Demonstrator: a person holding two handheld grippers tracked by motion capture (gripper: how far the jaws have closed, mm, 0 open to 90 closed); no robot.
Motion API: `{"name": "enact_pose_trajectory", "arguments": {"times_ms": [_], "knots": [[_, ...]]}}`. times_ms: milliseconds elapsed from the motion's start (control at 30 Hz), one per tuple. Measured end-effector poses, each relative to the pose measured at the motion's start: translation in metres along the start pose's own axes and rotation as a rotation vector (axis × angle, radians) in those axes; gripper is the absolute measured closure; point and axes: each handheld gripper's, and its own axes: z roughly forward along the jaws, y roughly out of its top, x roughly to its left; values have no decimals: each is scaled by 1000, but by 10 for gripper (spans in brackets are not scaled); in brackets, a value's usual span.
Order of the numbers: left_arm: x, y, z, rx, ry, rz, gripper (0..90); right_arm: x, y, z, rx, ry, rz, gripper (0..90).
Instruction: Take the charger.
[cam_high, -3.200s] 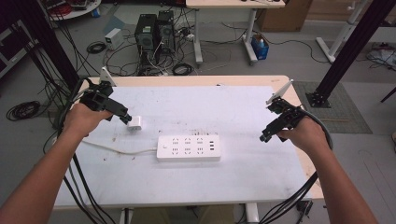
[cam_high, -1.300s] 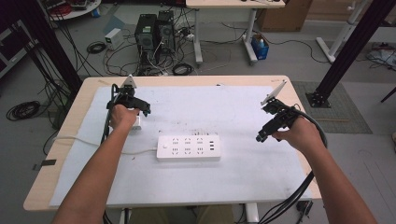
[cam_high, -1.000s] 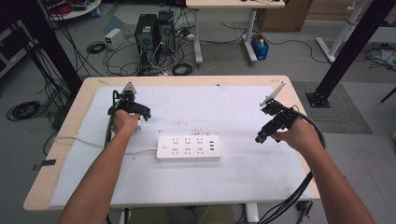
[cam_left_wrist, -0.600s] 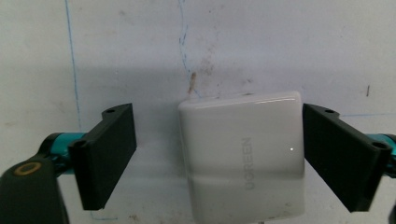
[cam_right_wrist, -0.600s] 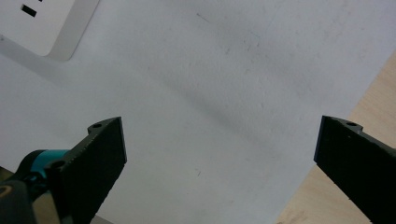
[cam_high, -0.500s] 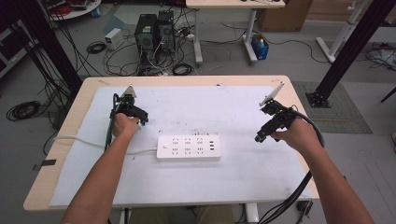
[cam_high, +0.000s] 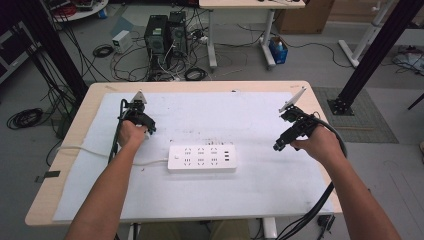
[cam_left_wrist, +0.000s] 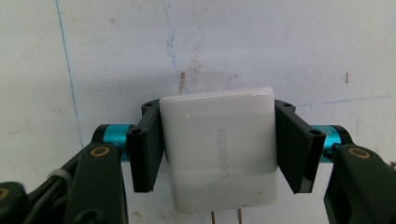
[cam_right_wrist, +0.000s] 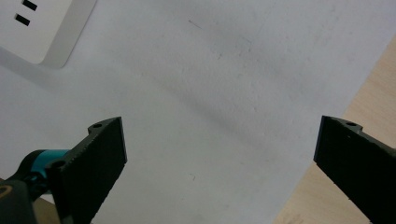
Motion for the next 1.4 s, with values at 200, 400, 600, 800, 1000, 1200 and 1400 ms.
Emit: {"name": "enact_pose_trajectory", "arguments": {"times_ms": [200, 400, 600, 800, 1000, 1200, 1400], "knots": [[2, -1, -4, -19, -26, 44, 424, -1, -1, 0, 1, -4, -4, 19], [3, -2, -16, -42, -54, 88, 425, 0, -1, 0, 1, -5, -4, 20], [6, -4, -37, -82, -101, 156, 425, 2, -1, -1, -8, -4, -10, 20], [6, -6, -62, -115, -143, 265, 426, 5, -1, -2, -5, -6, -13, 21], [-2, -11, -85, -142, -179, 419, 425, 9, -2, -4, 0, -19, -19, 21], [-14, -21, -103, -154, -232, 596, 426, 13, -4, -7, -8, -19, -22, 21], [-20, -34, -122, -198, -258, 717, 426, 15, -7, -12, -22, -16, -1, 21]]}}
